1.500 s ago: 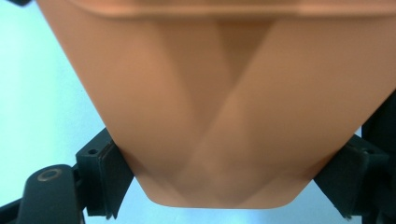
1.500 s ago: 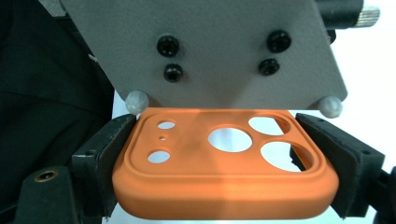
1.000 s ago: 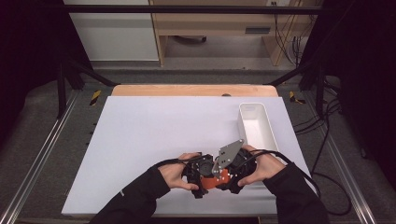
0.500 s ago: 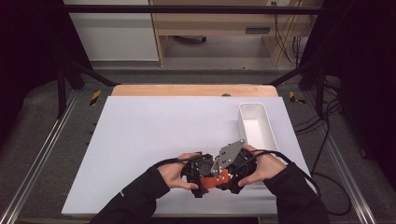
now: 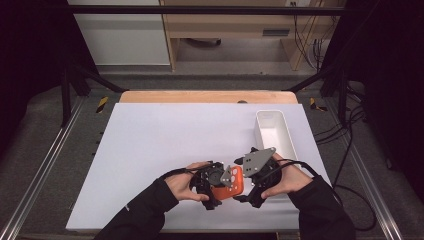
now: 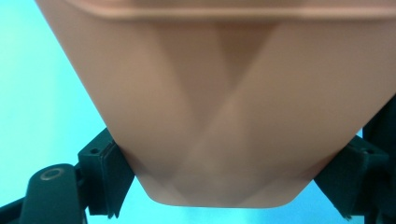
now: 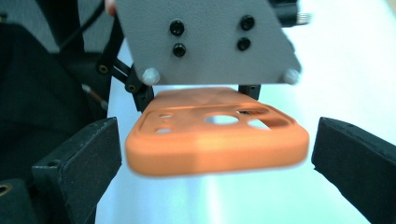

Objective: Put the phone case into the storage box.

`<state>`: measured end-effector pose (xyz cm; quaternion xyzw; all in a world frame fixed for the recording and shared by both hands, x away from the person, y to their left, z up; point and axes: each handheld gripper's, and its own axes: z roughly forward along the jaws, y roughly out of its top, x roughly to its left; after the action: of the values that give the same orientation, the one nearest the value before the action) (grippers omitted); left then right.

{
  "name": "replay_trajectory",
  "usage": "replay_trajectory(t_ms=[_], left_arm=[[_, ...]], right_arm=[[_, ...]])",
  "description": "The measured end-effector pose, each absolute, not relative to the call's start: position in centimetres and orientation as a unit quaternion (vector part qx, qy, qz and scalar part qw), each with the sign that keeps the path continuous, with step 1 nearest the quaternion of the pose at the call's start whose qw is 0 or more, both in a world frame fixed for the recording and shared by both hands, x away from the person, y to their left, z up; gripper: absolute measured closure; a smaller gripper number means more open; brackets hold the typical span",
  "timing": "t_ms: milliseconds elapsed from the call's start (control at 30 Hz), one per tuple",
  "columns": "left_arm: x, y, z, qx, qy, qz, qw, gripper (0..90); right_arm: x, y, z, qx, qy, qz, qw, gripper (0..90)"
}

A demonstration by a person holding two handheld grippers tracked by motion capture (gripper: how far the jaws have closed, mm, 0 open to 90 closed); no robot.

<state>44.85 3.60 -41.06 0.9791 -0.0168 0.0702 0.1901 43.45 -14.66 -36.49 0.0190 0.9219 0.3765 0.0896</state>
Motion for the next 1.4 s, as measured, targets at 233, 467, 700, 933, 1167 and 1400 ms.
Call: replay_trajectory(t_ms=[233, 467, 700, 933, 1167, 1400], left_arm=[[45.0, 4.5, -40.8, 0.974, -0.010, 0.072, 0.216, 15.7], [45.1, 5.3, -40.9, 0.968, 0.004, 0.068, 0.243, 15.7], [45.2, 6.1, -41.1, 0.962, 0.011, 0.061, 0.265, 15.7], [45.4, 7.2, -41.1, 0.954, 0.028, 0.057, 0.292, 15.7], [45.6, 7.9, -41.2, 0.945, 0.038, 0.055, 0.321, 15.7], [45.6, 8.2, -40.7, 0.934, 0.040, 0.054, 0.350, 15.7]], right_arm=[[43.2, -16.6, -36.6, 0.044, 0.900, 0.423, 0.098, 1.4], [42.9, -17.8, -37.2, 0.061, 0.884, 0.452, 0.105, 1.6], [42.8, -18.1, -37.5, 0.071, 0.870, 0.475, 0.109, 1.6], [42.8, -18.2, -37.9, 0.081, 0.862, 0.487, 0.114, 1.3], [42.7, -18.0, -38.3, 0.087, 0.858, 0.493, 0.114, 0.9], [42.8, -17.8, -38.5, 0.090, 0.854, 0.501, 0.112, 0.9]])
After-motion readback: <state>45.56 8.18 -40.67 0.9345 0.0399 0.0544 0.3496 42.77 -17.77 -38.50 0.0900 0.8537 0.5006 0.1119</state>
